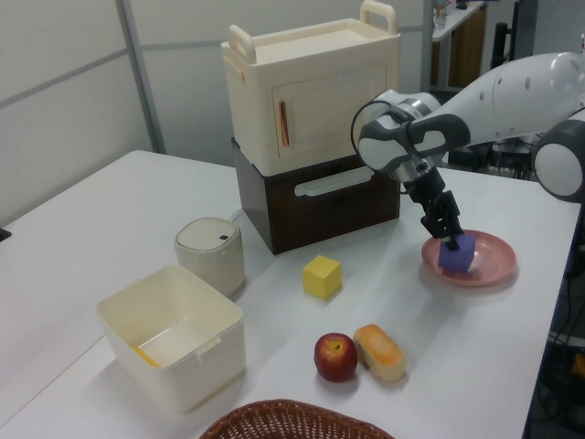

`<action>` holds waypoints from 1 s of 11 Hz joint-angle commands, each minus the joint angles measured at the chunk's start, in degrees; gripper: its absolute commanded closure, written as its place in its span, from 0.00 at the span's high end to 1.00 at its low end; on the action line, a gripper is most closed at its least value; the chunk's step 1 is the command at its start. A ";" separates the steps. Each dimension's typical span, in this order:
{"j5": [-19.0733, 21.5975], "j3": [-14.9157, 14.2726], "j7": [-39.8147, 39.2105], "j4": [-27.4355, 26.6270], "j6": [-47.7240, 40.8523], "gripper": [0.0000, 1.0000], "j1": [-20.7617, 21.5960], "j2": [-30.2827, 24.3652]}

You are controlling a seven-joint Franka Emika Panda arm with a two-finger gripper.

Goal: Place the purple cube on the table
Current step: 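Close the gripper on the purple cube and lift it off the plate, then carry the purple cube beside the yellow cube and release it on the table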

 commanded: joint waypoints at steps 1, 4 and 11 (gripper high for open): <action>-1.01 0.23 1.97 1.76 -3.84 0.35 2.75 -2.37; -0.13 0.76 9.86 1.94 -3.76 0.37 5.99 -2.54; 6.90 6.73 20.61 4.57 -2.45 1.00 8.29 -2.46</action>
